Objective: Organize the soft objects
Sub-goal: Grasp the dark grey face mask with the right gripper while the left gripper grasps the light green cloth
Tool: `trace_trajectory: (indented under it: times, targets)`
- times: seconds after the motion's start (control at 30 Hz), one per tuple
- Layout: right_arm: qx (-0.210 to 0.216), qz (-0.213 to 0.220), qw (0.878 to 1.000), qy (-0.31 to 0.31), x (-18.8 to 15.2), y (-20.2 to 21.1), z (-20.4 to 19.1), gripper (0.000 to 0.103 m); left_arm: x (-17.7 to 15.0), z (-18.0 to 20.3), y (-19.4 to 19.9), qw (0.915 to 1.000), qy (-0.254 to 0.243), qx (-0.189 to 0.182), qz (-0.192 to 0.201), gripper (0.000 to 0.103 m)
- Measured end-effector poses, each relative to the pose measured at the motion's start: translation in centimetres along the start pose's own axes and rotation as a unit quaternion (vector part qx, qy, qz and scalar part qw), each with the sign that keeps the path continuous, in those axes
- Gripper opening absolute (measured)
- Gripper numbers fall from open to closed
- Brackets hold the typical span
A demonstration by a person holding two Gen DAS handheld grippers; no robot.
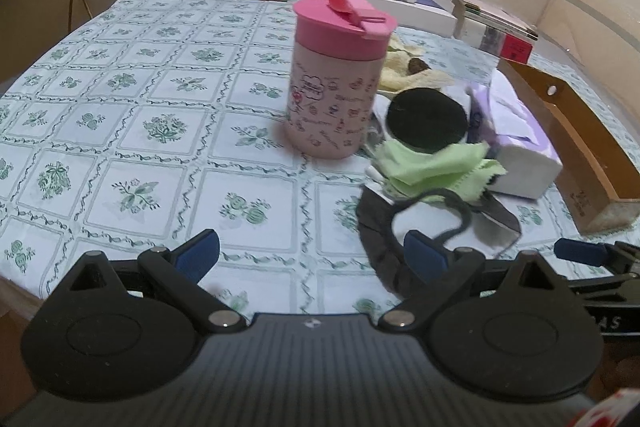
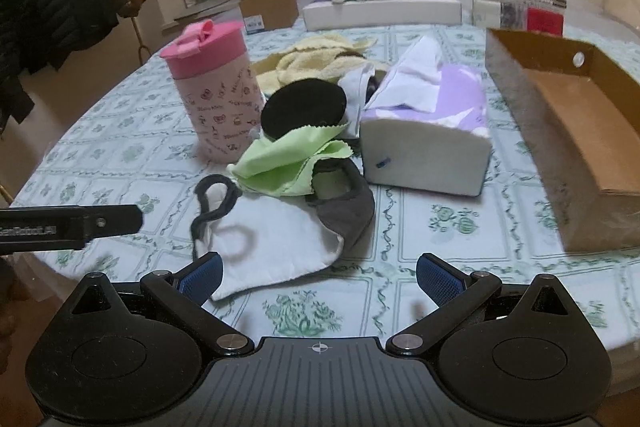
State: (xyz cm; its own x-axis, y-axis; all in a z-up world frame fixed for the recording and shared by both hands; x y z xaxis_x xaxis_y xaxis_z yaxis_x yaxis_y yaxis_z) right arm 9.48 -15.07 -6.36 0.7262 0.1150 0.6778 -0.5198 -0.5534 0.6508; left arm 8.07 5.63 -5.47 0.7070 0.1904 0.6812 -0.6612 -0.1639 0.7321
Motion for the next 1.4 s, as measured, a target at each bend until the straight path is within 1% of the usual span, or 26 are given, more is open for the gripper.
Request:
trace_trajectory:
  times: [0.13,0.2,0.27,0.33,0.37,0.4,0.43,0.47,0.5,0.53,0.6,0.67,0.8,0.93,1.1,1.17,1.23,1.3,1.37,1.4]
  targets:
    - [0.003,-0.001,1.0,-0.023,0.5,-1.9,0.9,0.102,0.3,-0.2,-1.1,1.0,-0.004,-0.005,-0.002,0.098]
    - [0.005,0.0,1.0,-0.029,0.8,-2.6,1.2,0.1,0.4,-0.2,-1.7,0.9999,-0.004,-0.009,-0.006,0.098]
    - [0.012,-0.004,0.999,-0.034,1.1,-3.5,1.4,0.084,0.5,-0.1,-2.2,0.9999,-0.005,-0.012,-0.009,0.097]
    - [0.012,-0.011,0.999,-0.039,1.3,-4.3,1.6,0.077,0.7,0.0,-2.6,0.9998,-0.006,-0.014,-0.01,0.097]
    - [0.011,-0.013,0.999,-0.04,1.4,-4.5,1.6,0.069,0.8,0.0,-2.8,0.9998,-0.008,-0.015,-0.01,0.096]
    - [0.01,-0.014,0.999,-0.037,1.5,-4.6,1.6,0.065,0.9,0.1,-2.9,0.9998,-0.009,-0.017,-0.009,0.096]
    - [0.005,-0.016,0.999,-0.033,1.5,-4.6,1.6,0.053,1.0,0.1,-2.9,0.9998,-0.01,-0.018,-0.007,0.096]
    - [-0.001,-0.017,0.999,-0.03,1.5,-4.5,1.7,0.037,1.2,0.2,-2.9,0.9997,-0.011,-0.022,-0.005,0.096]
    - [-0.008,-0.019,0.999,-0.03,1.5,-4.3,1.8,0.029,1.3,0.3,-2.9,0.9996,-0.013,-0.025,-0.003,0.095]
    - [-0.012,-0.019,0.999,-0.03,1.6,-4.1,2.0,0.017,1.5,0.4,-2.9,0.9995,-0.015,-0.028,-0.001,0.095]
    - [-0.019,-0.02,0.999,-0.026,1.6,-3.4,2.4,0.015,1.8,0.6,-2.7,0.9993,-0.018,-0.032,0.004,0.095]
    - [-0.031,-0.015,0.999,-0.015,1.6,-2.5,2.5,0.005,2.0,1.1,-2.4,0.9991,-0.022,-0.036,0.007,0.095]
    - [-0.061,-0.003,0.998,0.011,1.6,0.1,2.7,0.005,2.1,2.2,-1.9,0.9981,-0.037,-0.047,0.01,0.095]
    - [-0.091,0.014,0.995,0.032,1.6,2.5,3.0,0.004,1.9,3.6,-1.6,0.9961,-0.066,-0.055,0.016,0.095]
    - [-0.126,0.036,0.99,0.044,1.8,5.2,4.0,0.004,2.1,5.7,-1.7,0.99,-0.117,-0.073,0.029,0.089]
    - [-0.137,0.04,0.989,0.047,1.8,5.9,4.6,0.004,2.3,6.6,-2.1,0.9862,-0.14,-0.08,0.037,0.086]
    - [-0.146,0.042,0.987,0.049,1.7,6.5,5.2,0.004,2.4,7.8,-2.7,0.9807,-0.17,-0.085,0.047,0.083]
    - [-0.15,0.041,0.987,0.045,1.6,6.8,5.9,0.004,2.4,8.9,-3.1,0.9747,-0.197,-0.087,0.062,0.078]
    - [-0.15,0.038,0.987,0.036,1.4,6.7,6.6,0.004,2.4,10.0,-3.8,0.9666,-0.228,-0.089,0.076,0.075]
    - [-0.15,0.037,0.988,0.032,1.3,6.6,6.9,0.004,2.3,10.5,-4.2,0.9623,-0.245,-0.087,0.08,0.072]
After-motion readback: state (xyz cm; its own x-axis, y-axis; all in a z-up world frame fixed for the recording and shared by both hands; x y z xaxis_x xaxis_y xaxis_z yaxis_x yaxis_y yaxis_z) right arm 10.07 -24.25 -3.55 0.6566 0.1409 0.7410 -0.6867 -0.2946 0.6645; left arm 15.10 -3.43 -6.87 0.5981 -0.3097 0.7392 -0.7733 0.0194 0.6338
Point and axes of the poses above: each gripper's, at about its wrist camera, not at the fingertips, and y roughly against the way its jaws point, z to its right, x to its top, the point moved 3 cm from there along -y, roughly the way its jaws point, and after that the axes turned 9 degrees about x, right-handed, at the moved point
